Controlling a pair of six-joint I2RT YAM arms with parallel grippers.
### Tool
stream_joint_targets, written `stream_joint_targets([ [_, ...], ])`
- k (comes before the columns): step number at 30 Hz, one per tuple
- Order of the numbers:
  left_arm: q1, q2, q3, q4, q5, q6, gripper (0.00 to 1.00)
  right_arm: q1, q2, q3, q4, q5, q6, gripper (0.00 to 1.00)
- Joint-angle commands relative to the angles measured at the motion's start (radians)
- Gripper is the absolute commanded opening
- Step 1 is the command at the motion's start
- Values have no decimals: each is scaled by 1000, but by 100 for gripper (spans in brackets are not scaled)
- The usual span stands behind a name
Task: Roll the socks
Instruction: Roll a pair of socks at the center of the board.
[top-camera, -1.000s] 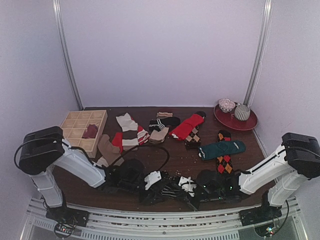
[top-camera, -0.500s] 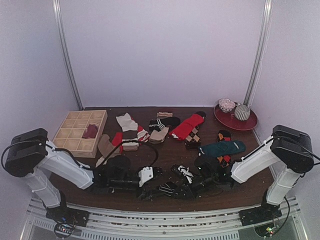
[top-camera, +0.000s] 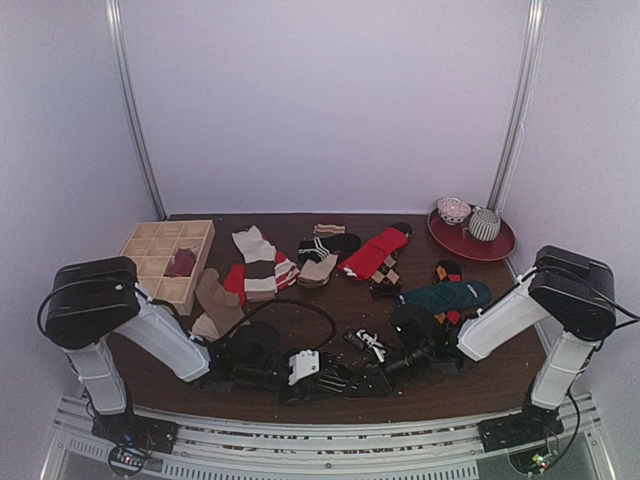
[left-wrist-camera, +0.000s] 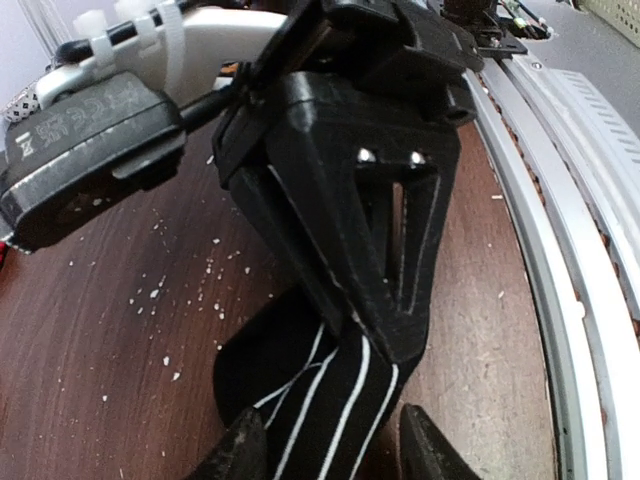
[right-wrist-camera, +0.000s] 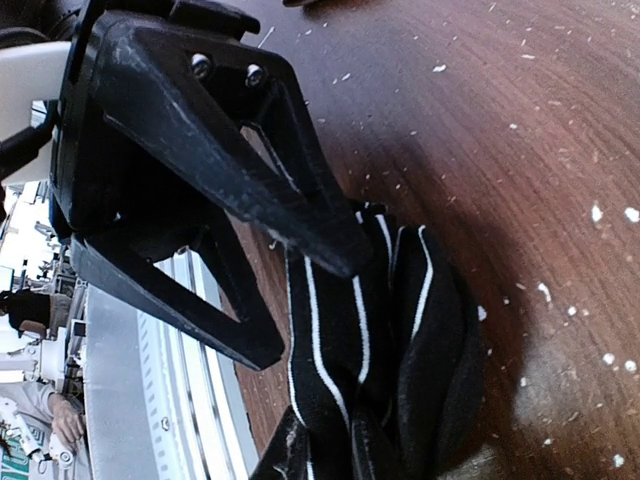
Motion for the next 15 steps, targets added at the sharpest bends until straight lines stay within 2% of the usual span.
stream_joint_targets([
  [1,-5,31,36,28,13,13,38,5,82,-47,-241,-7,1,13],
  [5,-5,65,66,-37,29,9,17,-3,86,-51,-228,-27,11,13],
  [8,-6,76,66,-51,51,-11,11,-10,83,-52,-229,-29,10,13],
  [10,-6,76,58,-55,54,-26,0,-14,79,-52,-225,-30,9,13],
  [12,-5,72,54,-80,37,-53,0,-15,72,-53,-220,-31,10,13],
  [15,-5,65,92,-208,5,-116,0,-20,26,-46,-230,-7,-18,15],
])
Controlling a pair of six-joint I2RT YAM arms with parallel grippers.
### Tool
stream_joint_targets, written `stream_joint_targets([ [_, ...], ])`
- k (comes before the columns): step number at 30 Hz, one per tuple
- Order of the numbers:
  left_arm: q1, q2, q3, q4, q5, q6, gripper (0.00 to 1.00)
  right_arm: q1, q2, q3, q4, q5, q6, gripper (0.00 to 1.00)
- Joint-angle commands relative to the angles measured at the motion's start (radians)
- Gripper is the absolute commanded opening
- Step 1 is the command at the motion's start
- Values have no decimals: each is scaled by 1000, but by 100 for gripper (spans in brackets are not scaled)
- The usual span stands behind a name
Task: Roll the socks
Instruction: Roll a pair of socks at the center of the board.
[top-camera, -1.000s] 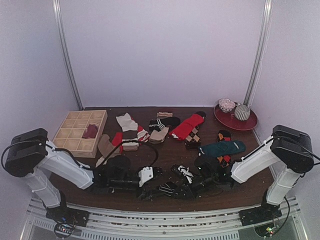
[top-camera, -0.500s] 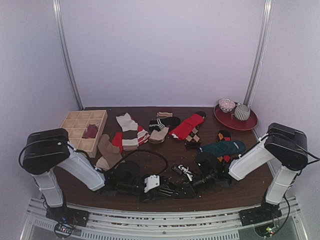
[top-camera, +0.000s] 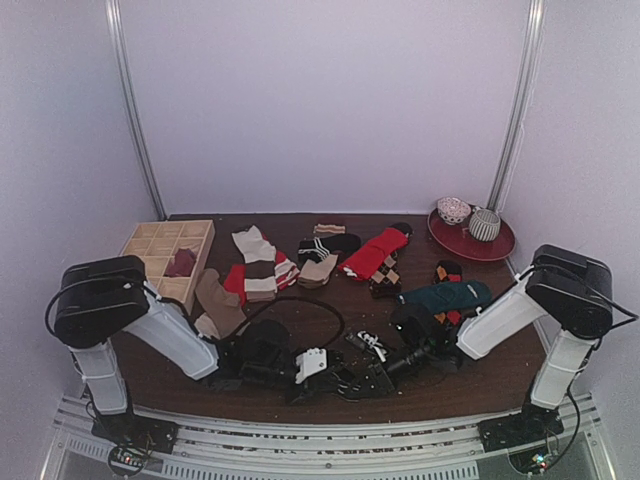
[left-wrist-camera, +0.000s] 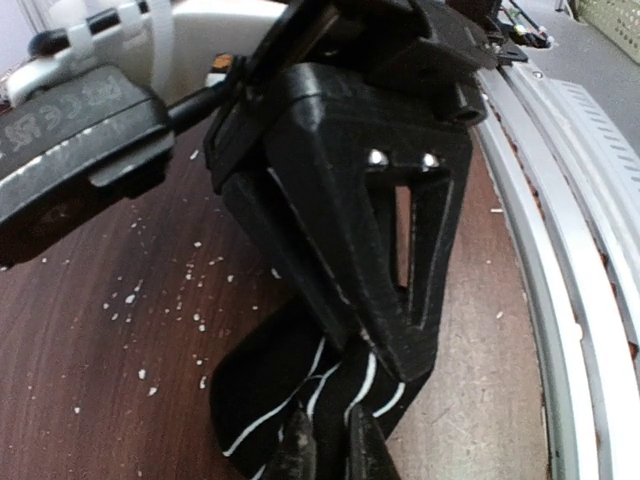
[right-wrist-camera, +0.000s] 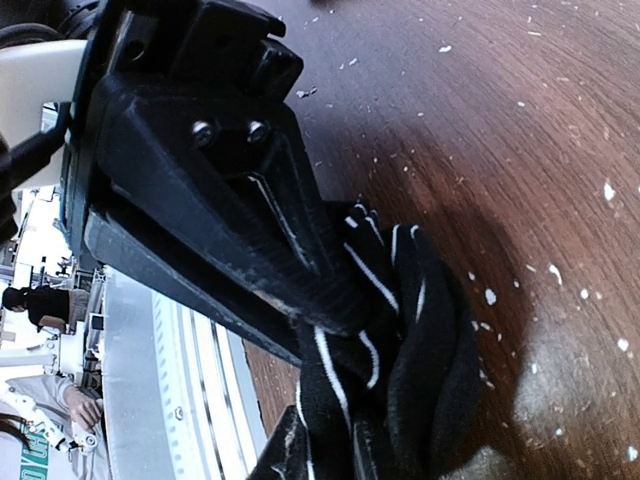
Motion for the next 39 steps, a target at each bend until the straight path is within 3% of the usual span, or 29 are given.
stream_joint_targets([
  [1,-5,15,56,-223,-34,-116,0,0,-18,-46,-233,82,-35,19],
  [9,25,20,76,-433,88,-314,0,39,-348,-78,-231,354,-283,39],
  [16,51,23,88,-551,151,-355,0,274,-518,-197,-55,690,-604,51],
  [27,61,36,102,-584,166,-349,0,361,-324,-114,-52,834,-827,54],
  [33,64,49,116,-589,177,-341,0,371,-271,-77,-37,828,-832,53],
  [39,70,58,118,-598,190,-331,0,371,-215,-71,-27,832,-783,44],
])
